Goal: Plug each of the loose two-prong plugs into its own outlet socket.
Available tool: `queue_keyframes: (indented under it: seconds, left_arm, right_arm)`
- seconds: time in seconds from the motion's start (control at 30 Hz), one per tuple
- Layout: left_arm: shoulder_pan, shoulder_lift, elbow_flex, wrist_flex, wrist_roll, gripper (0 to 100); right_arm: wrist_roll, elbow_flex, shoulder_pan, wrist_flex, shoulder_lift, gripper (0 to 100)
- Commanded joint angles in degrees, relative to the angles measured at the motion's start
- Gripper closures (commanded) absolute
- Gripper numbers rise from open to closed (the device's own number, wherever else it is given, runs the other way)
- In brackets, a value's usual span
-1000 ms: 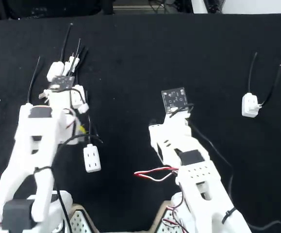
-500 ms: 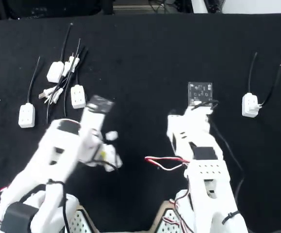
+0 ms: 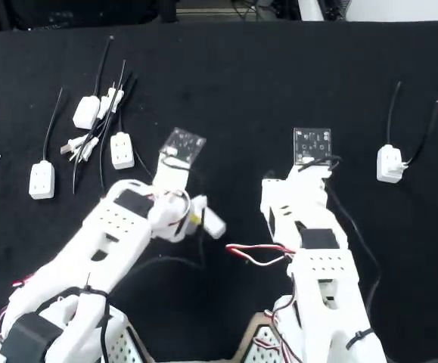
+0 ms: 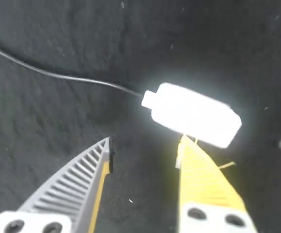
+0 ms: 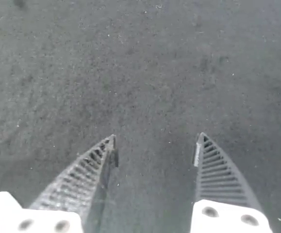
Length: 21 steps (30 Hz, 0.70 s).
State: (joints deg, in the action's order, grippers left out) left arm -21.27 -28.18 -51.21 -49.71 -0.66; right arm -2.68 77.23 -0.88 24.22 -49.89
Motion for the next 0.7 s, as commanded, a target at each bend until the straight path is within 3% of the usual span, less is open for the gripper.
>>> queue_keyframes:
  seconds: [0.0, 0.1, 0.27, 0.43, 0.53, 0.67]
  left_arm:
    - [0.9, -1.0, 12.4, -12.0, -5.3, 77]
    - [6.6, -0.9, 16.1, -13.4, -4.8, 78]
    - [16.1, 4.6, 11.9, 6.2, 5.4, 78]
    - [16.3, 19.6, 11.5, 21.2, 9.2, 78]
    - [16.7, 27.8, 15.4, 17.4, 9.2, 78]
    - [20.3, 31.9, 22.8, 2.4, 9.2, 78]
  right_arm:
    - [-0.4, -2.4, -1.4, -0.6, -1.5, 75.9]
    - [-0.4, -1.3, -2.5, -2.8, -1.5, 75.9]
    - [-0.4, -0.9, -2.5, -3.4, -1.5, 75.9]
    - [-0.4, -0.8, -2.5, -3.3, -1.5, 75.9]
    - [-0.4, -0.8, -2.5, -3.1, -1.5, 75.9]
    - [-0.4, -0.8, -2.5, -3.1, -1.7, 75.9]
